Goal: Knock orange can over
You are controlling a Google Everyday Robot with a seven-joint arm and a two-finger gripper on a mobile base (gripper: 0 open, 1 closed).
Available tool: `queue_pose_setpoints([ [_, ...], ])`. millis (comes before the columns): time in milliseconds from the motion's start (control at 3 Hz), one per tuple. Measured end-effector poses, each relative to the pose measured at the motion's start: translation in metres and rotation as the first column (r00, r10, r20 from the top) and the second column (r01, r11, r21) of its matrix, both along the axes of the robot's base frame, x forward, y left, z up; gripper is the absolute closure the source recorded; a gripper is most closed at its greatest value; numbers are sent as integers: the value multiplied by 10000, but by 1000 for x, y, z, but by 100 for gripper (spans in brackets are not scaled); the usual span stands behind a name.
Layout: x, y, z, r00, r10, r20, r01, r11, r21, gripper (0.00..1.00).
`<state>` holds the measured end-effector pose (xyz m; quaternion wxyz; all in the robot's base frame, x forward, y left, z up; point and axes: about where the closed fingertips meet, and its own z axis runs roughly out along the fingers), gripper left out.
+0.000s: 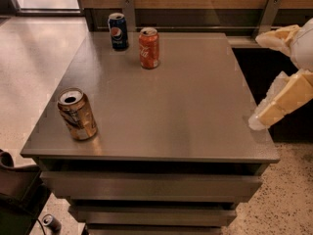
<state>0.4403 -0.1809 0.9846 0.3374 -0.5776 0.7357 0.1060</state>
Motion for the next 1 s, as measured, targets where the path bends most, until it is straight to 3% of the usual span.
queue_pose_setpoints([
  [333,1,33,-1,9986,426,301,-475,9808,1893,0],
  [667,-2,75,9,9953,719,651,-912,9223,3757,0],
  [1000,-1,119,27,9917,907,913,-1258,8333,5384,0],
])
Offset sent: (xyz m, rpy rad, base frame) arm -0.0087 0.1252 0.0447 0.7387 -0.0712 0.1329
